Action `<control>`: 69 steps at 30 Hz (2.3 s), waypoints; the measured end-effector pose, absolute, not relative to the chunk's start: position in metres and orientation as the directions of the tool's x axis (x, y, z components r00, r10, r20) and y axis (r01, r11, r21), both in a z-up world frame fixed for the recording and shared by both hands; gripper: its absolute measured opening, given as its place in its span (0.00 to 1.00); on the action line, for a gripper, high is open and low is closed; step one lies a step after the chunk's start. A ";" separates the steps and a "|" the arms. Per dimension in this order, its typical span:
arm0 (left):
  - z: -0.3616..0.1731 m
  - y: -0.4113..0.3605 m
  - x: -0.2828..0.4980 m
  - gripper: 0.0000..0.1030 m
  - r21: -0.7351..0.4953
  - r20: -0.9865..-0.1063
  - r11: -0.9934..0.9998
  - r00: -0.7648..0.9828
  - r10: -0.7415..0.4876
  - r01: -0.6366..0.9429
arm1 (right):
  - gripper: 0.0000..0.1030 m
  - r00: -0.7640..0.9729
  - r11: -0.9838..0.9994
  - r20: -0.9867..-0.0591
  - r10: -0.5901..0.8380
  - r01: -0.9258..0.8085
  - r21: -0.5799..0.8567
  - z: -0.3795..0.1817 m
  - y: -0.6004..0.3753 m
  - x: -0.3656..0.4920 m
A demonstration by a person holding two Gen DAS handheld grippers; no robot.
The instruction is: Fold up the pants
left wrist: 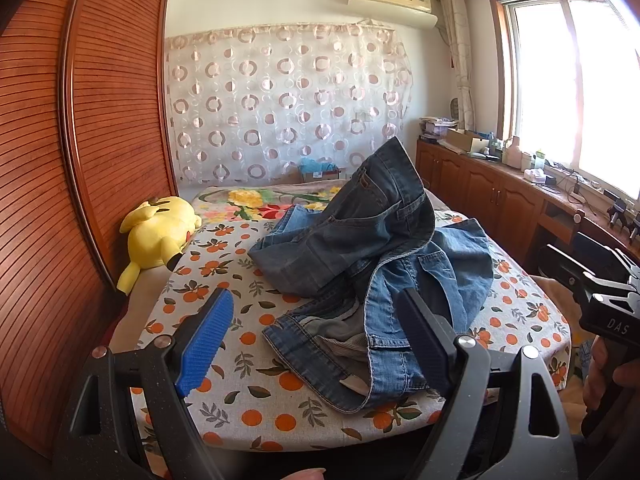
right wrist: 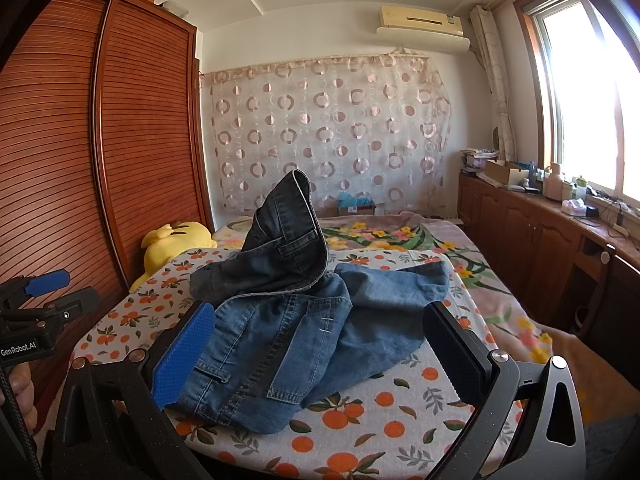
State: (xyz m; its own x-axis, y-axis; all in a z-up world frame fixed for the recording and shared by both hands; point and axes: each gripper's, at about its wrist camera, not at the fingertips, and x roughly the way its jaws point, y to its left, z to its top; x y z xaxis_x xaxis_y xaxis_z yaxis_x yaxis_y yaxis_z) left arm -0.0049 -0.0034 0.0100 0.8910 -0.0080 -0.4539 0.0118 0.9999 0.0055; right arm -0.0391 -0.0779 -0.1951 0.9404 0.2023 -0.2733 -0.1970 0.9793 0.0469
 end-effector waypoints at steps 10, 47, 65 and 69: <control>0.011 -0.005 -0.007 0.82 0.002 -0.453 1.000 0.891 -0.014 0.017 | 1.00 0.941 0.979 -0.272 0.203 -0.198 0.047 -0.195 -0.078 -0.040; -0.028 0.002 0.018 0.82 -0.014 -0.549 0.997 0.832 -0.075 0.081 | 0.99 0.915 0.973 -0.331 0.230 -0.225 0.055 -0.208 -0.090 -0.025; -0.087 0.029 0.066 0.79 -0.064 -0.668 0.993 0.735 -0.119 0.102 | 0.71 0.774 0.926 -0.533 0.342 -0.375 0.049 -0.238 -0.072 0.040; -0.088 0.030 0.071 0.78 -0.066 -0.677 0.993 0.727 -0.120 0.102 | 0.63 0.725 0.917 -0.589 0.358 -0.391 0.077 -0.248 -0.068 0.054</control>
